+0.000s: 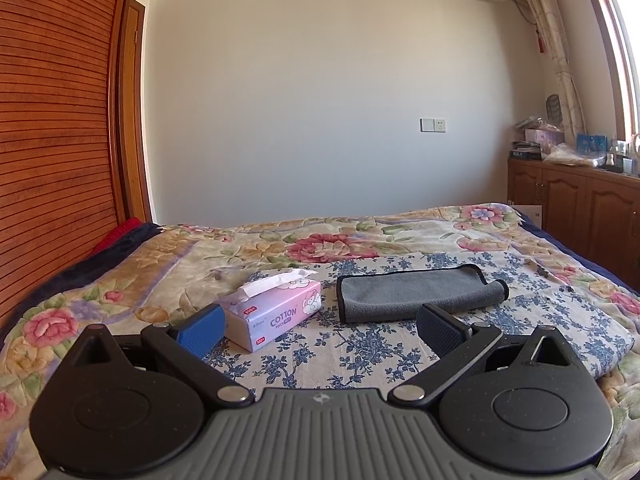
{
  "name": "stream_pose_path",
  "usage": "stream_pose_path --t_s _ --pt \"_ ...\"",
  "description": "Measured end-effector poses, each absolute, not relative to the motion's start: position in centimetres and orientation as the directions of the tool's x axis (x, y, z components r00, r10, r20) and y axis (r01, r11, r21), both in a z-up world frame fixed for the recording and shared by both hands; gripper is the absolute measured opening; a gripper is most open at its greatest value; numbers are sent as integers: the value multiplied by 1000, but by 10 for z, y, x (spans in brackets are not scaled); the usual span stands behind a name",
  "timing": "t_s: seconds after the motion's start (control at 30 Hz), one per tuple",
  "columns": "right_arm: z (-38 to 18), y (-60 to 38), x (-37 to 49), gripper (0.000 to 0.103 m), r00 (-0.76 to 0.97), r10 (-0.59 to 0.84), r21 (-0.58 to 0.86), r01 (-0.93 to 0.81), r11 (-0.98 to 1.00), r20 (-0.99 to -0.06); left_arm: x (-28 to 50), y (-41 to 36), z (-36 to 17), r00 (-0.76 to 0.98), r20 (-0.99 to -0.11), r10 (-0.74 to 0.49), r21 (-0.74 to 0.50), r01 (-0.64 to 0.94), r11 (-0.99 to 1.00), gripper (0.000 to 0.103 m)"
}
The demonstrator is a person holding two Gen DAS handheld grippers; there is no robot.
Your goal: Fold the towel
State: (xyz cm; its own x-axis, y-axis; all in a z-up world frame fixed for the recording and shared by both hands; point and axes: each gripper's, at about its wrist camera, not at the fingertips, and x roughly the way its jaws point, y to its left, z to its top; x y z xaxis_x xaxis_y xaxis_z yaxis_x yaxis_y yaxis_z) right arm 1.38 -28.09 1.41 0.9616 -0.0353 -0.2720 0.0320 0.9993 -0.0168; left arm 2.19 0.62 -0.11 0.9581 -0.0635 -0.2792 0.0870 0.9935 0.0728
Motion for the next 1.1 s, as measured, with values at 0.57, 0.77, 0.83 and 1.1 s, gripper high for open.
stream_pose_path --t_s 0.57,0.77,0.83,1.1 --pt "14 -282 14 103 962 -36 -15 33 999 -272 19 4 -2 959 -274 -67 86 94 992 103" --pt "15 -282 14 103 962 -36 -15 34 999 -272 19 4 -2 960 -273 -67 87 94 992 103" --pt "15 -282 13 103 962 -36 -16 33 999 -272 19 4 -2 960 -273 -67 86 94 992 103" --pt "15 -282 13 103 962 -36 -16 33 999 -271 19 3 -2 960 -273 -67 86 94 992 103"
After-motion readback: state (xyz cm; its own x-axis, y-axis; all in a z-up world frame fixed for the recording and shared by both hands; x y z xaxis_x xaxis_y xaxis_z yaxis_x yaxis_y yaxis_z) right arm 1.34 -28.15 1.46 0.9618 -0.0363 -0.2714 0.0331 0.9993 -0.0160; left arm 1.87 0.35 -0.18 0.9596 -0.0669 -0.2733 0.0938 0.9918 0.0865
